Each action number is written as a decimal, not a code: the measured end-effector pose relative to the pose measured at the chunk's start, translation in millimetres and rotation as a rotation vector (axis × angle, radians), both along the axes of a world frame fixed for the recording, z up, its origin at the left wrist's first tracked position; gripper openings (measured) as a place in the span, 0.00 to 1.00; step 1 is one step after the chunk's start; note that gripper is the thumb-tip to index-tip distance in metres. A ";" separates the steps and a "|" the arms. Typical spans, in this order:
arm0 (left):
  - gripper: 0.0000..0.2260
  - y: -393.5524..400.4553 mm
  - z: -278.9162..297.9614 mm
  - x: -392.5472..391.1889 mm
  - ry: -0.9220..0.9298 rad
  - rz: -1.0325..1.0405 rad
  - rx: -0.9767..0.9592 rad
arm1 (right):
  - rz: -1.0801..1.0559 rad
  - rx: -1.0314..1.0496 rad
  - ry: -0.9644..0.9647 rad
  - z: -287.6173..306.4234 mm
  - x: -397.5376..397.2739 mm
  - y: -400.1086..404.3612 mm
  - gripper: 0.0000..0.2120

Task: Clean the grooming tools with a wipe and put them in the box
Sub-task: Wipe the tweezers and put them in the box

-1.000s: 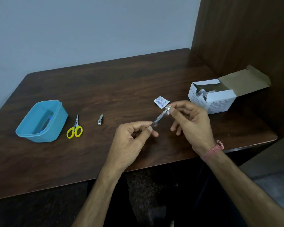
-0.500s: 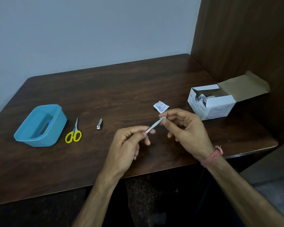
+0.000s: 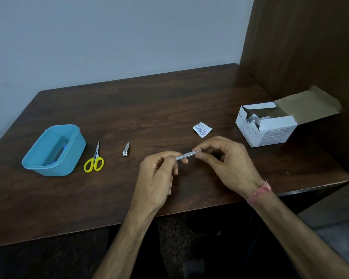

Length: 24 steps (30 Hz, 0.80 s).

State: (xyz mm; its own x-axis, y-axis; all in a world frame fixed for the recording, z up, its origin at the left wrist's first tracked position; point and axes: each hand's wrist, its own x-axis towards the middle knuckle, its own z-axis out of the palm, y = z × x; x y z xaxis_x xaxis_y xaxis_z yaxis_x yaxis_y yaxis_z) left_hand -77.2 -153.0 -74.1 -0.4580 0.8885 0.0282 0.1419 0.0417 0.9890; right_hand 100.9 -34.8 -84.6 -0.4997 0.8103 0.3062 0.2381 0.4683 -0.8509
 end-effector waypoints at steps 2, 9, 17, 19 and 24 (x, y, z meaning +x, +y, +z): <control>0.15 -0.2 3.2 1.5 -0.015 0.013 0.019 | 0.044 0.003 0.013 0.2 -0.2 0.0 0.06; 0.18 -2.0 4.2 3.9 0.121 0.020 0.002 | 0.087 0.031 -0.116 4.6 2.3 -6.4 0.08; 0.18 -2.9 6.5 5.8 0.176 0.007 0.013 | 0.030 0.378 -0.201 7.1 -1.4 -22.0 0.23; 0.19 -4.1 6.6 6.3 0.228 -0.010 0.023 | 0.003 0.533 -0.240 6.1 -2.8 -25.4 0.23; 0.19 -3.7 5.4 6.4 0.251 -0.019 0.013 | -0.026 0.636 -0.222 5.9 -3.8 -26.5 0.22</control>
State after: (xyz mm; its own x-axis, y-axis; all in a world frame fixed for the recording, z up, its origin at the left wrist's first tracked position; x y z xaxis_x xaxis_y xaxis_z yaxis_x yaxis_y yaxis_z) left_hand -70.8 -156.8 -68.7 -0.4185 0.8957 0.1503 0.3835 0.0243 0.9232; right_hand 97.1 -61.3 -78.6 -0.5886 0.5188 0.6200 0.3933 0.8538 -0.3410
